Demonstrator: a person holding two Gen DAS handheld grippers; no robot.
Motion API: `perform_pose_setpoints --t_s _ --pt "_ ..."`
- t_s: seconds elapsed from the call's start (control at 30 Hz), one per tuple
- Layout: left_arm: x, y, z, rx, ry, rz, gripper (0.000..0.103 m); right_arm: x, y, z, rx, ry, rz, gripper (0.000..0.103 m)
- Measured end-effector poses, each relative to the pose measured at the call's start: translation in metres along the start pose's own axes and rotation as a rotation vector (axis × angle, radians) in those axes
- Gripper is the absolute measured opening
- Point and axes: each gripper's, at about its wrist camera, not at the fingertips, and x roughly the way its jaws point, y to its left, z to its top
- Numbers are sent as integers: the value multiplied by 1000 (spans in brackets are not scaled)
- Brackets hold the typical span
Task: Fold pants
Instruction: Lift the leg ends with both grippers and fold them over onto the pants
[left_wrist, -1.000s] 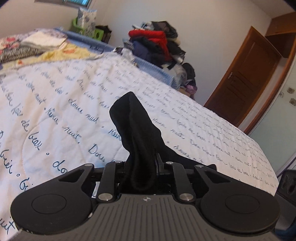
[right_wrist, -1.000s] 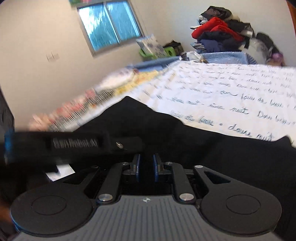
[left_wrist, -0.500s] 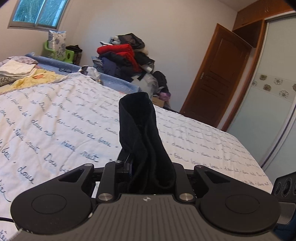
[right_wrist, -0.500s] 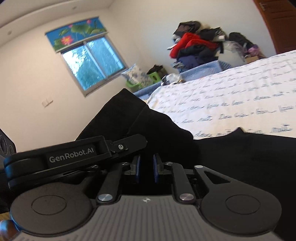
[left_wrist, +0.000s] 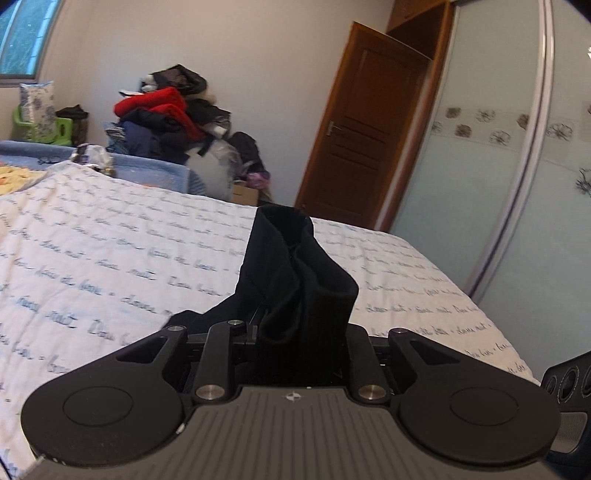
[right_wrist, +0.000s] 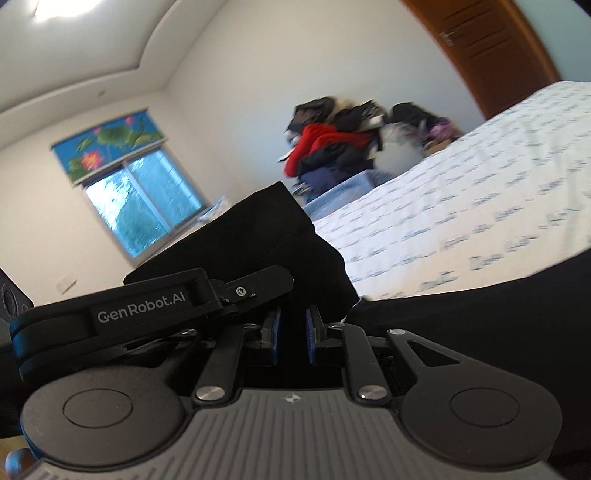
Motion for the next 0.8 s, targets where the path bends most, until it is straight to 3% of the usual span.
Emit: perform_pose_setpoints --t_s 0.5,0.8 --pt "55 -64 -36 84 96 -138 24 -46 -80 2 141 -104 -149 15" --pt "75 -78 -57 98 157 -167 24 -61 -109 -8 192 -110 -223 15"
